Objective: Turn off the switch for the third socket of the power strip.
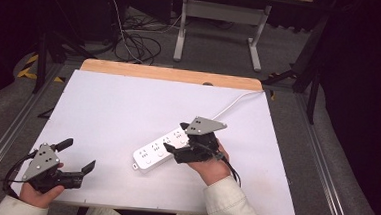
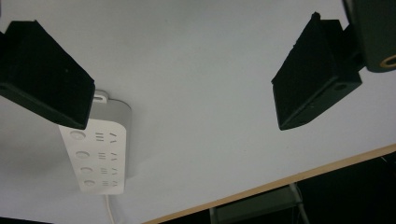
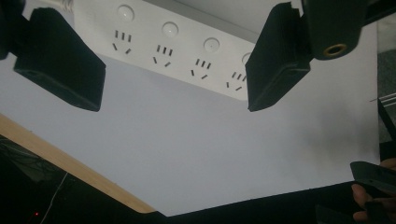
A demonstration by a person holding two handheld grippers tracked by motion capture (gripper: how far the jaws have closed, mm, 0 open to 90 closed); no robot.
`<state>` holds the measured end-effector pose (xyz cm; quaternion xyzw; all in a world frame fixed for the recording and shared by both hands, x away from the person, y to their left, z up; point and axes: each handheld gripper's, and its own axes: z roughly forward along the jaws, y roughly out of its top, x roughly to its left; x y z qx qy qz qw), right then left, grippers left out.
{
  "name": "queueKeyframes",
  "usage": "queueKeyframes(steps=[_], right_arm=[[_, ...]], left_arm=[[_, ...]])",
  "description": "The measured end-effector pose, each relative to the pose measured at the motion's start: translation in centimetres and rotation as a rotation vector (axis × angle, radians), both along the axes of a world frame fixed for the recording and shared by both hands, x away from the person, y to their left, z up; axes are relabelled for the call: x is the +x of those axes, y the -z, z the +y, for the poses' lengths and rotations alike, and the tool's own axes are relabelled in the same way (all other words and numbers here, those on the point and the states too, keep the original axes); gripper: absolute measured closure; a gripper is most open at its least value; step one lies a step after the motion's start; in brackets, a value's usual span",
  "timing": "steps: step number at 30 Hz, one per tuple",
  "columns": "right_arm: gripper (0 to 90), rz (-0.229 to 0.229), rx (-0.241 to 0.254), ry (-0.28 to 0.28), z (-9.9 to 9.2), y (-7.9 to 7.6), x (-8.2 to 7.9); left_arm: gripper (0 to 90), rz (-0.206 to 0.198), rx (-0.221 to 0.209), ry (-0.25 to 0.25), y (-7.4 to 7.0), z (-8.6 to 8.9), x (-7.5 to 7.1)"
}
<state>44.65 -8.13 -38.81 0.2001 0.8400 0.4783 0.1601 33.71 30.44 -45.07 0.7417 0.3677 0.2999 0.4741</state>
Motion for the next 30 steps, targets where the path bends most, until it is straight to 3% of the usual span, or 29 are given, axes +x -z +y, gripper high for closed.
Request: queueKeyframes(steps=[12, 20, 21, 30], right_arm=[[3.9, 0.009, 0.003, 0.077, -4.2, -0.1, -0.8], [2.5, 0.021, 0.040, 0.101, -6.5, 0.2, -1.6], [2.4, 0.039, 0.049, 0.108, -7.4, 0.5, -1.8], [2.4, 0.035, 0.090, 0.147, -10.4, 2.3, -2.6]], left_arm=[[6.1, 0.004, -0.004, 0.000, 0.0, -0.1, 0.0], [6.1, 0.006, -0.003, 0.000, 0.0, -0.1, 0.0], [6.1, 0.006, -0.003, 0.000, 0.0, -0.1, 0.0], [6.1, 0.006, 0.000, 0.002, 0.0, -0.1, 0.0]])
